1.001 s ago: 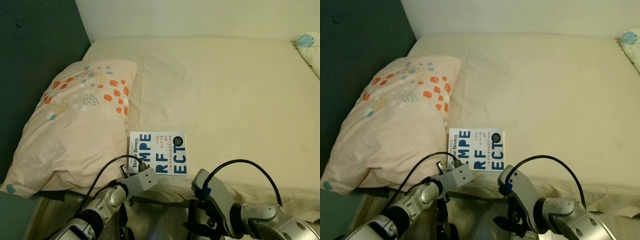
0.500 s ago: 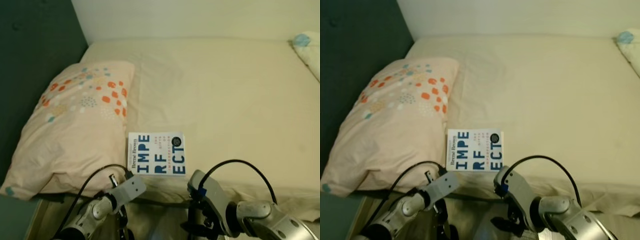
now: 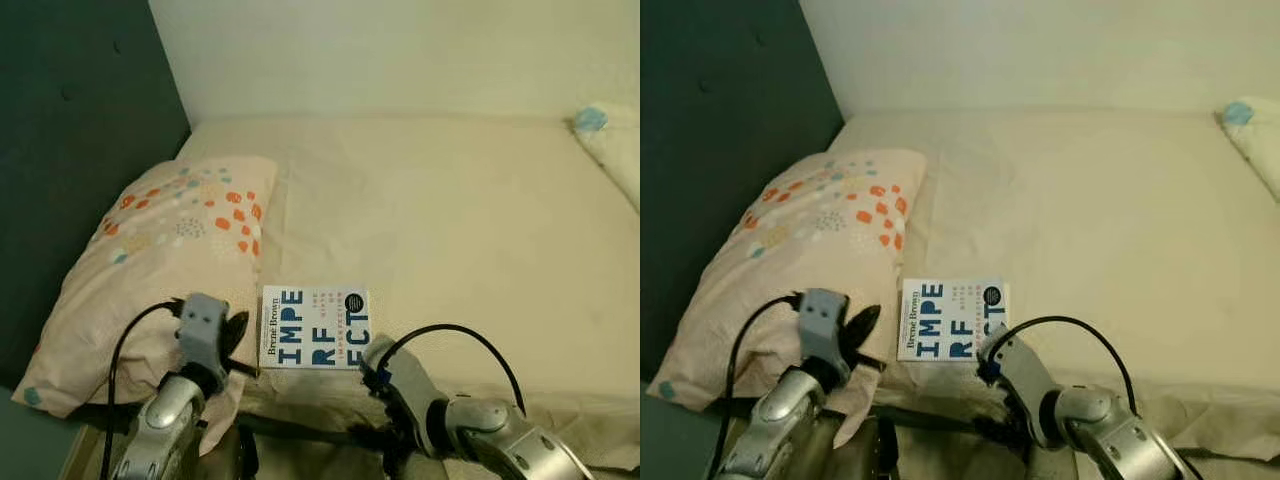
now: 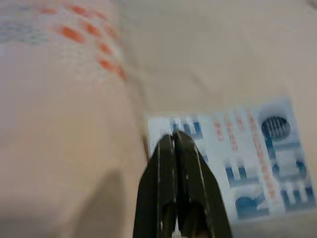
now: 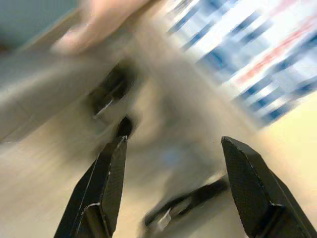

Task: Clean up the room

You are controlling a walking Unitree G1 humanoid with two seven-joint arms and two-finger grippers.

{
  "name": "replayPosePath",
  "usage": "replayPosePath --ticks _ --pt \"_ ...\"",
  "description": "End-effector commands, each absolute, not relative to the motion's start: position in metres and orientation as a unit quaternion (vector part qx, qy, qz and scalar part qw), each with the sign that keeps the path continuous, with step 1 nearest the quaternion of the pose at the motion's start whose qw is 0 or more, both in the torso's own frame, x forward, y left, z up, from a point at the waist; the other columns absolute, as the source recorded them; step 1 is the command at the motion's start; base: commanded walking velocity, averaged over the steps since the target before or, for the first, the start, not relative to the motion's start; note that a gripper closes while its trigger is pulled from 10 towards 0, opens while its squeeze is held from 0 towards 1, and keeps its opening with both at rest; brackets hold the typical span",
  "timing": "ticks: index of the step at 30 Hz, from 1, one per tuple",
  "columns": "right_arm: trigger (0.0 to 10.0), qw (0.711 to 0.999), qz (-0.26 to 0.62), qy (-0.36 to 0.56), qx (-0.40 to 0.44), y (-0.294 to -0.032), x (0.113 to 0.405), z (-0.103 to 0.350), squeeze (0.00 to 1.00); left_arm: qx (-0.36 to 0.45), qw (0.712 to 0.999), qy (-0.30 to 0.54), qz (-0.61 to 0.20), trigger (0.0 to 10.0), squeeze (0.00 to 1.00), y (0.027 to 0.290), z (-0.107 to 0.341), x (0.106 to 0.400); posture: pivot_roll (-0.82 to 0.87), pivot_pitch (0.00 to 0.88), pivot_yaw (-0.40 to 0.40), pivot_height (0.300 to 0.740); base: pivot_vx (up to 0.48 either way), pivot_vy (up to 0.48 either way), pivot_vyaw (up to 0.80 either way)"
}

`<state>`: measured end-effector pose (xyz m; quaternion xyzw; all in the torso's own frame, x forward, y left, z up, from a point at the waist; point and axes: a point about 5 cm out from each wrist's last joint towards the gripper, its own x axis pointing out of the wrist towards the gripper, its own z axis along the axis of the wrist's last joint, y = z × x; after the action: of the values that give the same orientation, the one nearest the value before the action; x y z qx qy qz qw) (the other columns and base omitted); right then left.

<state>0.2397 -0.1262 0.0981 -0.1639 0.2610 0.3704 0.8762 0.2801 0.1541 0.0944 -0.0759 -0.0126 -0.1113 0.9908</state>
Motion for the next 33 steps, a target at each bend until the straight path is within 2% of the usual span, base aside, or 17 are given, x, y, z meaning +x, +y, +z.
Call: replayPosePath --ticks 1,3,7,10,13,16,33 --pt "10.0 0.914 0.313 0.203 -0.159 -0.124 0.251 0.098 0.00 -0.110 0.992 0.007 -0.064 10.0 0.00 0.160 0.094 0.278 -0.09 0.077 0.016 0.603 0.000 0.000 0.00" --pt "10.0 0.939 0.259 0.170 -0.150 -0.125 0.259 0.098 0.00 -0.099 0.994 0.013 -0.042 10.0 0.00 0.163 0.098 0.279 -0.09 0.069 0.016 0.603 0.000 0.000 0.00" --pt "10.0 0.969 0.177 0.129 -0.117 -0.131 0.268 0.102 0.00 -0.066 0.998 0.015 -0.001 10.0 0.00 0.174 0.099 0.280 -0.08 0.061 0.017 0.603 0.000 0.000 0.00" --pt "10.0 0.979 0.142 0.116 -0.086 -0.138 0.272 0.104 0.00 -0.075 0.997 0.005 0.014 10.0 0.00 0.178 0.104 0.280 -0.08 0.053 0.016 0.603 0.000 0.000 0.00" --pt "10.0 0.984 0.131 0.102 -0.066 -0.142 0.272 0.104 0.00 -0.079 0.997 0.002 0.026 10.0 0.00 0.179 0.110 0.282 -0.08 0.052 0.017 0.603 0.000 0.000 0.00" --pt "10.0 0.987 0.112 0.091 -0.066 -0.143 0.274 0.103 0.00 -0.040 0.999 0.002 -0.003 10.0 0.00 0.172 0.115 0.284 -0.09 0.037 0.029 0.623 0.000 0.000 0.00" --pt "10.0 0.991 0.101 0.063 -0.052 -0.139 0.275 0.100 0.00 -0.010 1.000 0.009 -0.020 10.0 0.00 0.166 0.118 0.282 -0.09 0.012 0.035 0.703 0.000 0.000 0.00"
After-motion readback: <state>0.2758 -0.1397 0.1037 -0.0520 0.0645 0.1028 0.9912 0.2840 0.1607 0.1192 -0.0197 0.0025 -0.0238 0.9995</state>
